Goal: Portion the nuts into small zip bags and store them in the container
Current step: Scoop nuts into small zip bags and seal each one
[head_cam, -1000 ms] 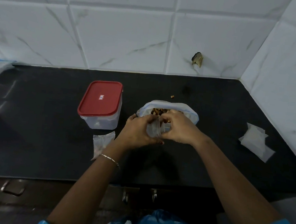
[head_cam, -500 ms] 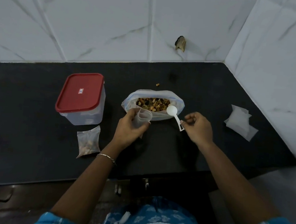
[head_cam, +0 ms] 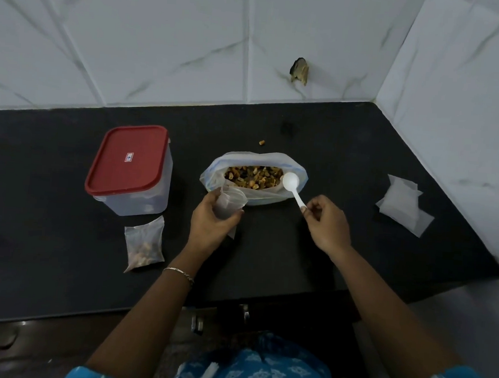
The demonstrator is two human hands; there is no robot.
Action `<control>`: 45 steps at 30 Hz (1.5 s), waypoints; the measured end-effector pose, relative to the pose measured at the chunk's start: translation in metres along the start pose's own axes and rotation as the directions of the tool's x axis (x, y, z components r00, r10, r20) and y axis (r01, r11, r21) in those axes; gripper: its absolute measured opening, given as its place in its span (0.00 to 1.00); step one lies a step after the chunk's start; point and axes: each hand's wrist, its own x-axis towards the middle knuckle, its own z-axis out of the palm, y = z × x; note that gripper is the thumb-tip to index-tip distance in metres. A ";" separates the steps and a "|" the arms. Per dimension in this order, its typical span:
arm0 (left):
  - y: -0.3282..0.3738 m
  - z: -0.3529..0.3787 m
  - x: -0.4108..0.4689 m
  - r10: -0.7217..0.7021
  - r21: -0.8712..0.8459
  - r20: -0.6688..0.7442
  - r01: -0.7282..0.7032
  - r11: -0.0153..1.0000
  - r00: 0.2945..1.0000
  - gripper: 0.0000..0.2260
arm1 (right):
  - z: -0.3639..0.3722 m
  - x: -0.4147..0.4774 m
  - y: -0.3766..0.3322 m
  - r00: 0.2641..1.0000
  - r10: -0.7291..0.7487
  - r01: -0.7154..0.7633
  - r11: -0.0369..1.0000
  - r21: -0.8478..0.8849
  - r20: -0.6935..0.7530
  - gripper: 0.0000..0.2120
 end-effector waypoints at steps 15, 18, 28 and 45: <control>-0.002 -0.022 0.004 -0.071 -0.160 0.147 0.095 0.983 0.987 0.14 | 0.031 0.062 -0.095 0.787 -0.482 0.607 0.490 -0.625 0.385 0.23; -0.001 -0.022 0.004 -0.083 -0.126 0.194 0.109 0.986 0.977 0.15 | 0.039 0.075 -0.103 0.730 -0.511 0.666 0.384 -0.640 0.453 0.22; -0.006 -0.021 0.008 -0.111 -0.064 0.234 0.129 0.990 0.966 0.17 | 0.016 0.091 -0.095 0.499 -0.599 0.846 0.182 -0.501 0.626 0.22; 0.001 -0.017 0.028 -0.097 0.073 0.302 0.078 0.994 0.948 0.32 | 0.030 0.094 -0.086 0.813 0.086 -0.126 0.992 0.030 0.576 0.18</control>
